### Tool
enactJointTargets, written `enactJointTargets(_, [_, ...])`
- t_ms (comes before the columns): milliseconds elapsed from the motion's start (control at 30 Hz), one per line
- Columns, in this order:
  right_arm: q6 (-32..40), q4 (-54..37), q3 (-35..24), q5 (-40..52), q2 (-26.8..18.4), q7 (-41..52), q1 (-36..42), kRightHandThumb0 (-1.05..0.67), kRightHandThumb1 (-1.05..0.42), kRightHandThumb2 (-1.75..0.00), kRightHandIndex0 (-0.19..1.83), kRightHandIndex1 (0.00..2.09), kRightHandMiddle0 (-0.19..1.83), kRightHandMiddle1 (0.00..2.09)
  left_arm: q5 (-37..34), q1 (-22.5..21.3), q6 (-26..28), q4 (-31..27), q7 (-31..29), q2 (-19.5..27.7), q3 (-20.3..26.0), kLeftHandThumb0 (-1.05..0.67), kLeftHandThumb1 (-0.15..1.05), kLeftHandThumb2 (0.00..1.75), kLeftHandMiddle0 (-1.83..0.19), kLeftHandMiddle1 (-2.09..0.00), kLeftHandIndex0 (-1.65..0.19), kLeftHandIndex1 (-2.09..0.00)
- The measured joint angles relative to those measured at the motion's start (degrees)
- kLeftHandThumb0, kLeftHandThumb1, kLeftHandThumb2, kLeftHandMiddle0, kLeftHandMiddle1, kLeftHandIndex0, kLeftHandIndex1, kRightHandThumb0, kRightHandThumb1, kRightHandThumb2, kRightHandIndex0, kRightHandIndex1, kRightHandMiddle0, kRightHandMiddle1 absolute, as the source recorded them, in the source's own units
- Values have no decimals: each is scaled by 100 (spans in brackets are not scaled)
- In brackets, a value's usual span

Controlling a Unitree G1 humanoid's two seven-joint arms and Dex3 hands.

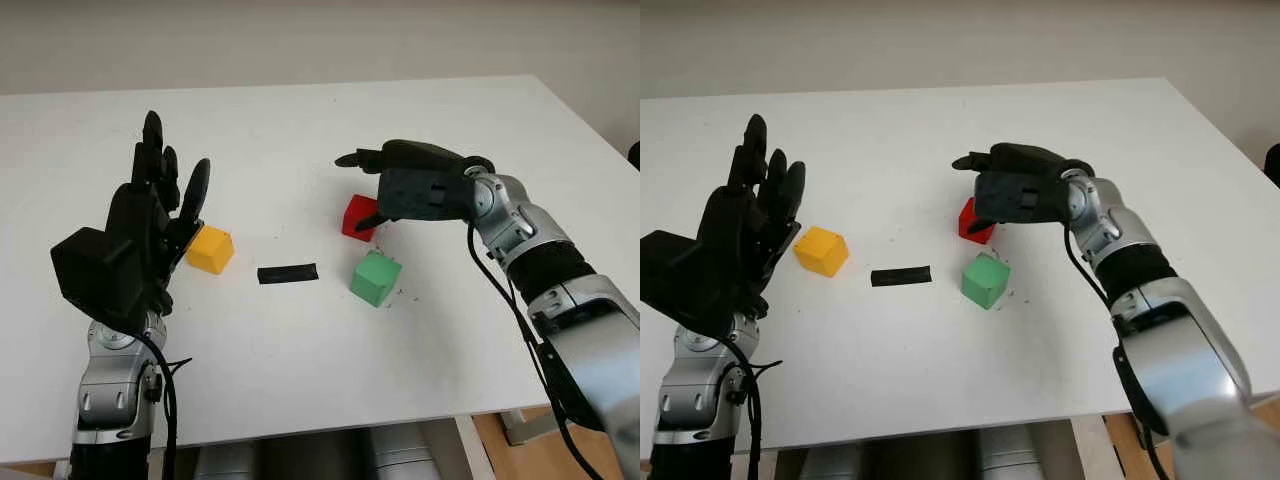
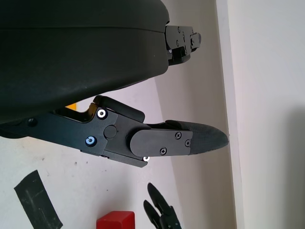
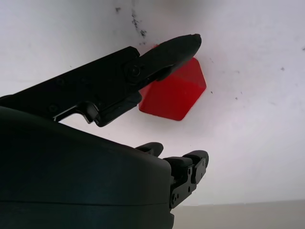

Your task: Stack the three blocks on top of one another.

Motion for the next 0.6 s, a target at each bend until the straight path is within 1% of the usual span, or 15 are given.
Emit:
enactJointTargets(33, [-44,29,18,-21,3,-33,0,-61,-83,-5,14,62,27,23,-8,1,0,-12,0,-1,0,-70,105,36,7,-5,9,-5])
enactJointTargets(67, [-79,50,38,-36,4,-42,0,-60,-83,-6,3,82,27,22,-13,1,1,-21,0,-2,2,-70,105,36,7,-5,9,-5])
enactJointTargets(100, [-95,74,68,-49,5,-42,0,-60,-83,-6,-1,88,27,22,-17,1,2,-29,0,-2,3,-70,105,36,7,-5,8,-5])
enactJointTargets(133, [-97,92,95,-58,8,-38,0,-59,-83,-5,-3,88,27,22,-17,1,1,-34,-1,-3,3,-70,105,36,7,-5,9,-5])
enactJointTargets(267, [-117,105,200,-125,10,-18,1,-58,-84,-5,9,63,28,20,-12,2,2,-34,-1,-2,1,-69,105,36,7,-5,9,-5])
enactJointTargets(367, [-116,102,256,-210,9,5,7,-56,-85,-6,17,64,32,21,-4,3,2,-37,-1,-2,1,-69,105,37,7,-5,9,-5])
enactJointTargets(400, [-116,96,280,-250,5,-12,10,-55,-85,-6,18,74,34,26,3,3,5,-42,0,-2,-1,-69,105,37,7,-5,9,-5])
enactJointTargets(467, [-130,83,343,-335,-9,-83,22,-51,-87,-6,14,94,31,43,5,3,27,-55,1,-2,-1,-69,105,37,7,-5,9,-5])
enactJointTargets(567, [-270,70,443,-523,-62,-309,69,-39,-90,-6,26,121,29,79,-2,3,34,-62,1,-2,-1,-70,105,36,7,-5,9,-5])
enactJointTargets(600, [-319,69,469,-599,-81,-403,81,-32,-91,-6,31,141,31,92,3,3,34,-63,1,-2,-1,-70,105,37,7,-5,9,-5])
